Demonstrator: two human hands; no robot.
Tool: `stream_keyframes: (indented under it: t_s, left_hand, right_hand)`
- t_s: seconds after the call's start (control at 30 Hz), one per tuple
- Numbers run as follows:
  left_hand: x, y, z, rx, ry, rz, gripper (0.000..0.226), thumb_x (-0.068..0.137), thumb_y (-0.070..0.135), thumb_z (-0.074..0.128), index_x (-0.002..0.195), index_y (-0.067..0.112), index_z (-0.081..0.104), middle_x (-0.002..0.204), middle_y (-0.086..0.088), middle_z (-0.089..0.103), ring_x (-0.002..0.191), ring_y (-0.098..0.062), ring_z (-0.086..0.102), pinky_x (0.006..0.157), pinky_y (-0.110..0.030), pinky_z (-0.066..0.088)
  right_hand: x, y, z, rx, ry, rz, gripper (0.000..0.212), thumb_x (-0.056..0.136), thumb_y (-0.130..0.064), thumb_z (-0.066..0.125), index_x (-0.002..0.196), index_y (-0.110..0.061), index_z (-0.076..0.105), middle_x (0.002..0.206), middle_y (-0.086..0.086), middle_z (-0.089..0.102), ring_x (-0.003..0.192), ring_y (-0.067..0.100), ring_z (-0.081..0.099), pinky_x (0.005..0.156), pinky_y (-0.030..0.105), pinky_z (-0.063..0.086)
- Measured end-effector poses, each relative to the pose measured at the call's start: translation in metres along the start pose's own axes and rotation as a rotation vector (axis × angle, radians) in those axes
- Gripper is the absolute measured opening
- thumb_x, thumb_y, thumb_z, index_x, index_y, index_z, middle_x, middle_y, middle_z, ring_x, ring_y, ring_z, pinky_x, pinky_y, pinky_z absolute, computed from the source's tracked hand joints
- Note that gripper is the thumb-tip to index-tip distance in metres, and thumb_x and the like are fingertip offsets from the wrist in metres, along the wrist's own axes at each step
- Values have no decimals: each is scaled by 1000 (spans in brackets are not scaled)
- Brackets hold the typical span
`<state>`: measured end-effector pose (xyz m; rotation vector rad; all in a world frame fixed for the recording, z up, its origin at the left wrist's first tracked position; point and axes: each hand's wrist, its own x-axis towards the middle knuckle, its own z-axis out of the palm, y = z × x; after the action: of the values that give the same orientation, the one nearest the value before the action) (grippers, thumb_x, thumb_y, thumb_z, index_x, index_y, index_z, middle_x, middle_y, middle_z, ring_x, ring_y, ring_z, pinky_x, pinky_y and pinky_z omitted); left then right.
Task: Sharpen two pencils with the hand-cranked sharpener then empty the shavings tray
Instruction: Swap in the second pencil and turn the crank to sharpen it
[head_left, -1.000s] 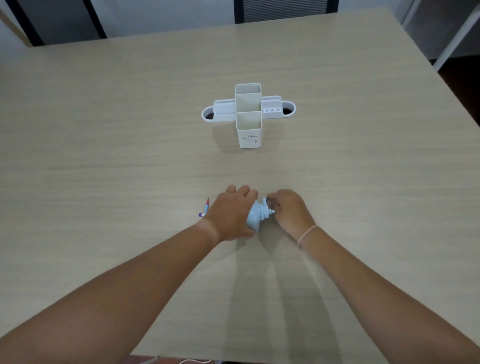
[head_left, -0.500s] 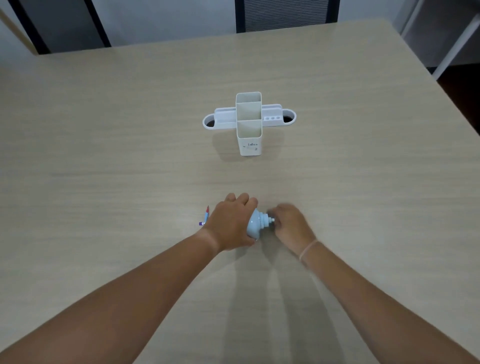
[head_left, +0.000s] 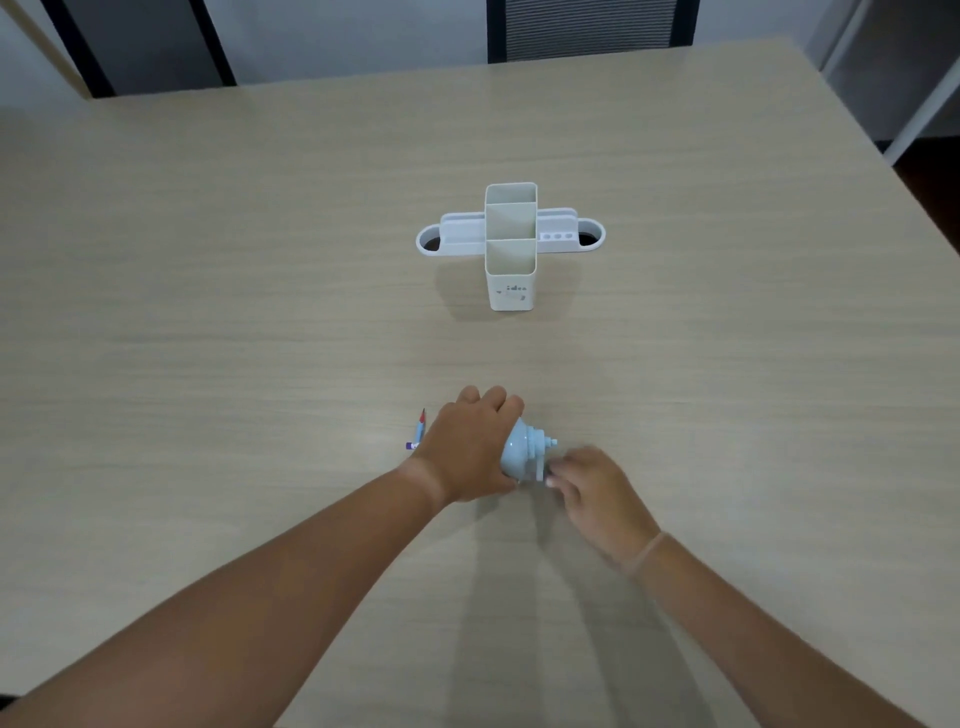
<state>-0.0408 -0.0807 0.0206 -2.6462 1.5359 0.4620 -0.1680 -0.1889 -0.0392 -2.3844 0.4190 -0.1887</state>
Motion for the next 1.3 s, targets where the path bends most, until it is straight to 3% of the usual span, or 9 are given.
stream_keyframes:
  t_s: [0.1,0.3,0.47,0.6,0.7,0.83,1.0,1.13,1.3]
  left_hand:
    - [-1,0,0,5,5,3,56,68,37,70,112,15,45,111,-2,51,97,-24,45,65,-31,30]
    - [1,0,1,-11,1,2,55,66,38,71,110,15,46,109,-2,52,95,-25,46,65,-32,34]
    - [0,-2,2,-2,21,11,54,67,36,69,112,15,47,109,-2,52,95,-25,46,64,-31,32]
    - [0,-2,1,3,2,14,56,67,39,71,111,15,47,110,-3,52,95,-26,46,69,-35,42]
    - [-1,-1,1,-7,1,6,56,66,39,72,110,14,46,110,-2,52,95,-25,45,69,-35,42]
    - [0,0,1,13,8,9,57,68,39,70,113,16,45,112,-1,51,98,-24,45,64,-31,30]
    - [-1,-1,0,13,5,15,57,69,40,69,114,16,45,112,-2,51,98,-25,46,65,-31,30]
    - [-2,0,-1,3,10,14,56,68,40,69,113,16,45,112,-2,51,98,-26,46,66,-31,31]
    - [-2,0,0,-17,10,1,55,68,37,70,113,16,45,111,-1,51,98,-24,45,65,-31,28]
  right_hand:
    - [-17,-22,-22,110,72,-100,26,81,-18,44,77,-4,66,59,5,57,66,8,38,64,10,29]
    - [54,3,-9,-29,40,78,23,77,-8,46,66,3,64,63,24,60,70,35,56,67,37,42]
    - [-24,-15,-12,95,38,-53,28,81,-20,45,72,-4,66,58,11,59,65,13,41,63,12,31]
    - [32,-20,-32,48,198,-78,24,83,-12,48,78,2,67,65,15,64,70,16,46,66,20,32]
    - [58,1,-14,-5,11,77,18,81,1,51,70,6,64,68,25,62,68,29,53,66,32,35]
    - [-15,-7,-7,65,-81,7,33,81,-23,43,68,-1,64,60,14,60,65,18,47,62,15,31]
    - [27,-17,-34,58,198,-118,26,82,-17,47,79,-1,67,68,12,66,72,15,48,69,10,31]
    - [60,5,-14,-96,-71,59,18,84,-4,53,73,4,64,75,24,63,78,36,59,60,25,24]
    - [-6,-10,-28,27,-255,-73,28,81,-17,49,60,-1,57,53,1,46,58,14,41,58,21,29]
